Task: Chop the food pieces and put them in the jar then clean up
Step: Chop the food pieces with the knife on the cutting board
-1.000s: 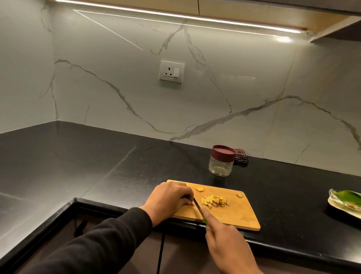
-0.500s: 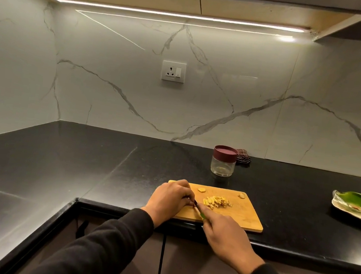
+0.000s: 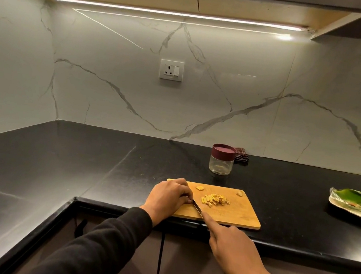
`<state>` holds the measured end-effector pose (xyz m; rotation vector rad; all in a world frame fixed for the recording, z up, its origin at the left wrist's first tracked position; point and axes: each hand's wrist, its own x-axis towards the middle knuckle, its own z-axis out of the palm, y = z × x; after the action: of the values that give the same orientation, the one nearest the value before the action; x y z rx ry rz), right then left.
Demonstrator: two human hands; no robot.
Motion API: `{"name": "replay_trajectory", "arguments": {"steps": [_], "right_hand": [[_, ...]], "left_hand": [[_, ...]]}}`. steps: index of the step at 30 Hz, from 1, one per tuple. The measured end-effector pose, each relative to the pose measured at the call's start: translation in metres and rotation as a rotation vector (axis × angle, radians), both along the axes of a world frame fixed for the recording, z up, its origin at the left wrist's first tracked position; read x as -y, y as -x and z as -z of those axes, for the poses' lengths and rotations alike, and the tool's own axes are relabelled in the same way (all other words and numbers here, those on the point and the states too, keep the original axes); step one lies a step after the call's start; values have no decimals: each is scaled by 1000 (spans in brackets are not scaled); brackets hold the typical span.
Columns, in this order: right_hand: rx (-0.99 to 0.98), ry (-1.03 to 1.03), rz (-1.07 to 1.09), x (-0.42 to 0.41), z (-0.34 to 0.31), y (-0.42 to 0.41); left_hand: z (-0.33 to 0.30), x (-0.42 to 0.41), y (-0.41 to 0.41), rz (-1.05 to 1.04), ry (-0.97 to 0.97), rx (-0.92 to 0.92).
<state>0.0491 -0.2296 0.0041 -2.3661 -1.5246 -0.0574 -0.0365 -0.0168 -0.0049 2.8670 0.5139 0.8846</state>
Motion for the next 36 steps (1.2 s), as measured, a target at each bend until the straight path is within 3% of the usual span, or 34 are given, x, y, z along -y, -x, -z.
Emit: {"name": "replay_trajectory", "arguments": {"steps": [8, 21, 28, 36], "right_hand": [[228, 159, 76, 17, -3, 2], [187, 145, 88, 14, -2, 1], [97, -27, 95, 17, -4, 2], [37, -22, -1, 3, -3, 10]], "left_hand": [[0, 0, 1, 14, 16, -8], [-1, -4, -3, 101, -120, -176], [7, -5, -3, 51, 11, -21], [15, -4, 0, -59, 61, 133]]}}
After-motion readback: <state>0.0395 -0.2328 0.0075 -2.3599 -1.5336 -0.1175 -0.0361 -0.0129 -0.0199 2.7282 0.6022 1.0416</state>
